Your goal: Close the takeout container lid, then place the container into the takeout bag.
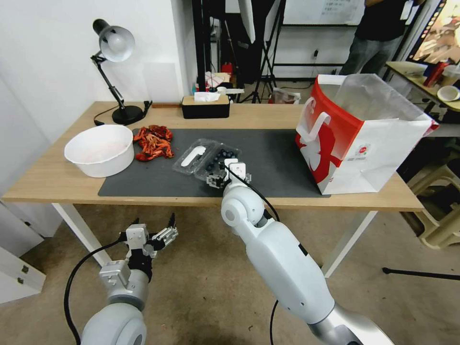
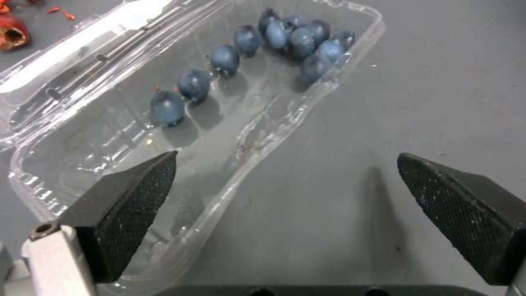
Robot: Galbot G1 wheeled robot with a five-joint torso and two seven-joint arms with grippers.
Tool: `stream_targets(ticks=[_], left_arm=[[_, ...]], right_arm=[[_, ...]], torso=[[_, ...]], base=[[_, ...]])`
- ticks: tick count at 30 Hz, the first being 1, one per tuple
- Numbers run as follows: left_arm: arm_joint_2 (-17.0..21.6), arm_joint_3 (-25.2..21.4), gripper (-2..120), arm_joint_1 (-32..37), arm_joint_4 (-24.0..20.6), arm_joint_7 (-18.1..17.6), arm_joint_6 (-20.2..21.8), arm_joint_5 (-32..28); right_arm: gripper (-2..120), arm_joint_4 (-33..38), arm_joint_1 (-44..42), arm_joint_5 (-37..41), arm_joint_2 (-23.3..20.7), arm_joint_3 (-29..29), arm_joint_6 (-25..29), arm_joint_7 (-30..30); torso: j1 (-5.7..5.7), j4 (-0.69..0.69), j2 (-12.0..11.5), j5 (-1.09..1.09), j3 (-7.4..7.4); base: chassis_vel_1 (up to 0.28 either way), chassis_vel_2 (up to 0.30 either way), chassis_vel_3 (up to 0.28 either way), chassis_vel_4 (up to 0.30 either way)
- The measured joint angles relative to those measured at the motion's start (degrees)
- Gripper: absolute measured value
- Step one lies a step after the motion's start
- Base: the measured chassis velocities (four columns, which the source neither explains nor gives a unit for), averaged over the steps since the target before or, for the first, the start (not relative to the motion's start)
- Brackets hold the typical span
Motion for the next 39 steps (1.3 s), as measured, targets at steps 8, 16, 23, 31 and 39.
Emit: stream_targets(ticks=[8,16,23,31,39], left_arm=[[0.01,0.06,100,-0.20,0.25,-0.08,-0.22,0.00],[-0.01,0.21,100,-0.46,0.47,-0.26,-0.43,0.03],[-0.07,0.52,100,-0.76,0.71,-0.45,-0.44,0.05],[-0.23,0.83,100,-0.74,0.90,-0.49,-0.48,0.15],[-0.23,0.96,100,-0.85,1.01,-0.50,-0.50,0.13]], right_arm=[[100,0.87,0.09,1.21,-1.44,0.28,0.02,0.77],[100,1.92,-0.03,2.33,-3.17,0.94,0.03,1.17],[100,2.61,-0.63,2.84,-4.98,2.39,0.03,0.60],[100,2.92,-0.70,2.91,-6.21,3.67,0.03,0.00],[100,3.73,-1.13,3.14,-7.06,3.98,0.03,-0.25]], torso=[[0.00,0.00,0.00,0.00,0.00],[0.00,0.00,0.00,0.01,0.00],[0.00,-0.01,0.00,0.01,0.00],[0.00,0.00,0.00,0.00,0.00],[0.00,0.00,0.00,0.00,0.00]], base=[[0.000,0.000,0.000,0.000],[0.000,0.000,0.000,0.000],[0.000,0.000,0.000,0.000],[0.000,0.000,0.000,0.000],[0.000,0.000,0.000,0.000]])
